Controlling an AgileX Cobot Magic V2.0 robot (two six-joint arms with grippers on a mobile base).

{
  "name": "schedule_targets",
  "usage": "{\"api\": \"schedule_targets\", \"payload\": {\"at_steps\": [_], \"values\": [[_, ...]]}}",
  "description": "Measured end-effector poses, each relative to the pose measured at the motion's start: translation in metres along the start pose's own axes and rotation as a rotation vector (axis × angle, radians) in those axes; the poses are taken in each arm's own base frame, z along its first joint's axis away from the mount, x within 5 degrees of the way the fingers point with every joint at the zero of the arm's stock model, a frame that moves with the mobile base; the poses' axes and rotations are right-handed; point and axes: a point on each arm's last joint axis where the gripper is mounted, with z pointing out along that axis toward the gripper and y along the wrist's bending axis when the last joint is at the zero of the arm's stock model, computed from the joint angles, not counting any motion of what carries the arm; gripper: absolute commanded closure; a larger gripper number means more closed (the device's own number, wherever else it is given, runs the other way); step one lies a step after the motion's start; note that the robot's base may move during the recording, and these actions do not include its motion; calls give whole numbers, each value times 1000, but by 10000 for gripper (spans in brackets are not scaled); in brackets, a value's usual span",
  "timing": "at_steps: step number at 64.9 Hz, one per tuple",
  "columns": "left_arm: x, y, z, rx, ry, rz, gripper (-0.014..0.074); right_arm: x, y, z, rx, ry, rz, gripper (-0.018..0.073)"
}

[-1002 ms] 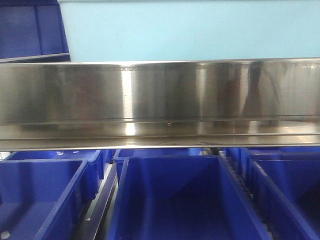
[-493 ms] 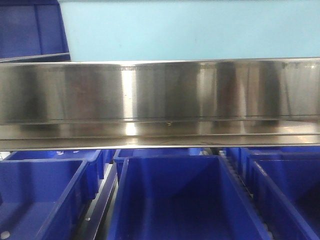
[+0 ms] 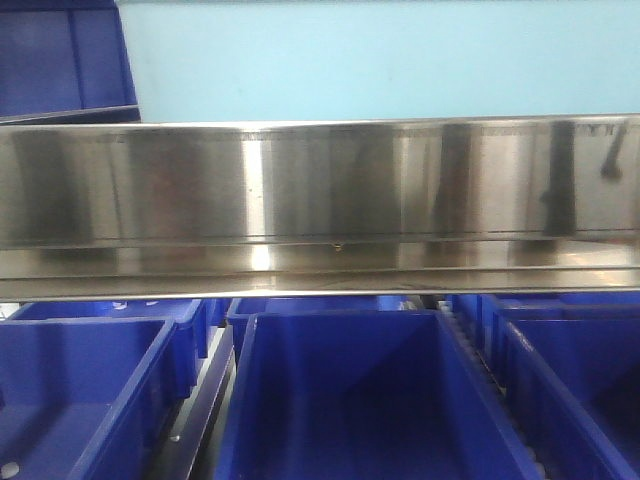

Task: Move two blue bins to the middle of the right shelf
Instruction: 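Close both grippers on opposite walls of the light blue bin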

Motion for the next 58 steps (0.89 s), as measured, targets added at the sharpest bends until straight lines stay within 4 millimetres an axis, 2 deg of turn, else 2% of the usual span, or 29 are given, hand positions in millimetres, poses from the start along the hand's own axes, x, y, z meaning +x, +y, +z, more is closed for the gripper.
{"api": "schedule_targets", "payload": {"at_steps": [12,28,39,51,55,58], "values": [[-16,-4,42,-10,94,-55,38,-14,-4,41,-13,169,7,-9],[-8,-14,99,4,227,-95,38,-11,-11,95,-17,299,23,-9],[-1,-26,125,21,288,-81,38,-5,-14,123,-18,362,31,-9],[5,-28,145,16,333,-80,50,-2,-16,140,-16,375,36,-6],[6,-28,149,13,342,-85,77,-1,-17,145,-16,379,37,28],[6,-28,150,12,344,-90,125,-1,-17,148,-16,382,38,87]]}}
